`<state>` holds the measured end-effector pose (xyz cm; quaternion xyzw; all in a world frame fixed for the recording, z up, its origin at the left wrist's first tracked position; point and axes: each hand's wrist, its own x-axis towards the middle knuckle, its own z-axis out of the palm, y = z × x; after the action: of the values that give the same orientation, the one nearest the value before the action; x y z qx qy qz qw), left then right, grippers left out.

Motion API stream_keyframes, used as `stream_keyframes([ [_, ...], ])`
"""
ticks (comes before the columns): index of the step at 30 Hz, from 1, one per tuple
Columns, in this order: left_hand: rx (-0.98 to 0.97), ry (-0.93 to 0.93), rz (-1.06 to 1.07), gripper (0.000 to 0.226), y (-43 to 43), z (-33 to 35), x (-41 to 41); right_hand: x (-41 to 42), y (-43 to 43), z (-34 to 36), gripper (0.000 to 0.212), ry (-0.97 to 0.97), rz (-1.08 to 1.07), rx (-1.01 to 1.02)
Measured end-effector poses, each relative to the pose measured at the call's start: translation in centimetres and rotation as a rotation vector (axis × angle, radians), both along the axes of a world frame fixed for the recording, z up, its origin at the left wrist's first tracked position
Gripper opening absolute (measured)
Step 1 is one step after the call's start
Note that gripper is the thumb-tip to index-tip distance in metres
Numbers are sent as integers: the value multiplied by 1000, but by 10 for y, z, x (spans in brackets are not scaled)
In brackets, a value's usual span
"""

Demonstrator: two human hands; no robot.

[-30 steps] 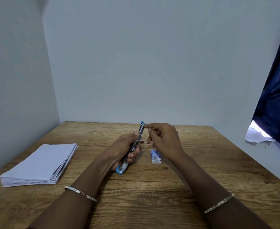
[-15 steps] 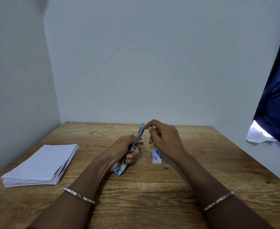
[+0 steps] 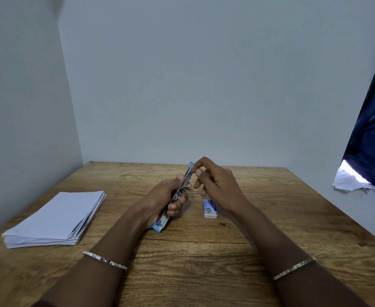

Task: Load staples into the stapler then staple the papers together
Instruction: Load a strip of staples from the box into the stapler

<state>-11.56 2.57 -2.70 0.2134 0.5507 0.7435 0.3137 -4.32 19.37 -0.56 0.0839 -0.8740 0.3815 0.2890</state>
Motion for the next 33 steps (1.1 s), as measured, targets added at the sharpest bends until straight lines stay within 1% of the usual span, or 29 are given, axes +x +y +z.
stream_keyframes([
  [5,-10,-3,-1,32,1,0,-1,-2,-2,-1,3,21,-57,-96],
  [10,-15,-1,0,33,3,1,-1,-3,-5,-2,9,38,-80,-83],
  [11,-19,1,-1,33,3,1,0,-3,-3,-2,10,52,-104,-35],
  [15,-24,7,-12,34,3,3,2,-2,6,0,15,77,-216,346],
  [18,-41,25,-29,34,3,4,4,-1,11,3,13,85,-241,433],
  [24,-32,19,-15,35,2,3,3,-2,7,3,3,43,-61,331],
  [33,-6,17,-17,32,2,5,7,-1,-1,5,6,29,-17,216],
])
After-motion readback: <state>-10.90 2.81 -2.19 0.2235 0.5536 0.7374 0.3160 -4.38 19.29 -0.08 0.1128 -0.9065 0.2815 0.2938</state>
